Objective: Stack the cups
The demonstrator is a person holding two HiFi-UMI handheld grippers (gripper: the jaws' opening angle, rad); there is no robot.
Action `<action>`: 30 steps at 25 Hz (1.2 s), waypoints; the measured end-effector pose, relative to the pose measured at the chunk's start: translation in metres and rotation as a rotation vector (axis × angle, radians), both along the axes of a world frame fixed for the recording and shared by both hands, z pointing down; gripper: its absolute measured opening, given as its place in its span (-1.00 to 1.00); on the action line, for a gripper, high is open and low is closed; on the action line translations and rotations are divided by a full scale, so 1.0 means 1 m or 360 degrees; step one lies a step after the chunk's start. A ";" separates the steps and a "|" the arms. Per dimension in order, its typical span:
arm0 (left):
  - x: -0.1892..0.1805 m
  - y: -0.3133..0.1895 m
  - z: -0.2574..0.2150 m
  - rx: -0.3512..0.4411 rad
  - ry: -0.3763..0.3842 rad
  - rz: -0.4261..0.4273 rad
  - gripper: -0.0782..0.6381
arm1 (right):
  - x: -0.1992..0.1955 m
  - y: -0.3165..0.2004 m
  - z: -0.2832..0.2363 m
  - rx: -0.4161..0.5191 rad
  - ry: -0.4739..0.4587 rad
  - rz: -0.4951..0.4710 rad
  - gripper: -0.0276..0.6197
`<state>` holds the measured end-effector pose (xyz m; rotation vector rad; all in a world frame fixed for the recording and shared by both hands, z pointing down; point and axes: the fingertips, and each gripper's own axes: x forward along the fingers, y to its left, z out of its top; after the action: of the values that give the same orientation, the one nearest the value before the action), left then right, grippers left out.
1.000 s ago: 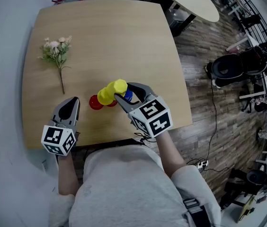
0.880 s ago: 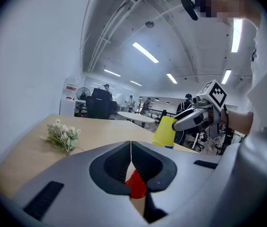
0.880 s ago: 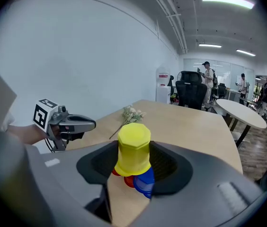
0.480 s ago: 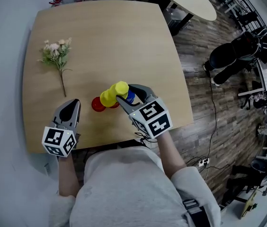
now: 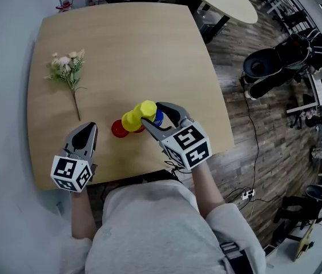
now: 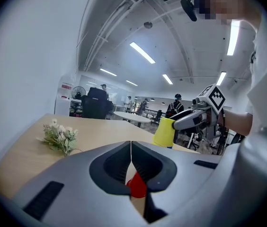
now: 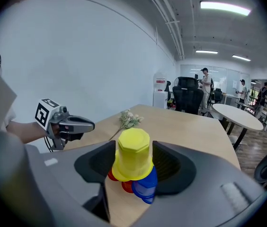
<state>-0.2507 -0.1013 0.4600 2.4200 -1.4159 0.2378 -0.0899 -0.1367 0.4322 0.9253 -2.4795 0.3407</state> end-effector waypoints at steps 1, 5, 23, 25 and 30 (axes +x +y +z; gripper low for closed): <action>-0.001 -0.002 -0.002 0.0011 0.0001 -0.0002 -0.75 | 0.000 -0.001 -0.004 0.0015 -0.0020 0.0002 -0.13; 0.000 -0.004 -0.016 0.0081 -0.0033 -0.0020 -0.75 | 0.006 0.003 -0.023 0.0076 -0.0123 0.0001 -0.14; 0.054 0.025 -0.090 0.0374 -0.0087 -0.0170 -0.75 | 0.088 0.028 -0.083 0.0489 -0.0383 0.0236 -0.88; 0.059 0.031 -0.097 0.0400 -0.0087 -0.0190 -0.75 | 0.096 0.033 -0.085 0.0514 -0.0383 0.0249 -0.88; 0.072 0.047 -0.112 0.0458 -0.0075 -0.0228 -0.75 | 0.117 0.045 -0.092 0.0565 -0.0381 0.0297 -0.88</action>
<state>-0.1784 -0.0542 0.3476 2.5325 -1.7417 0.0593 0.0272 -0.0916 0.3399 1.3334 -2.7324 0.0720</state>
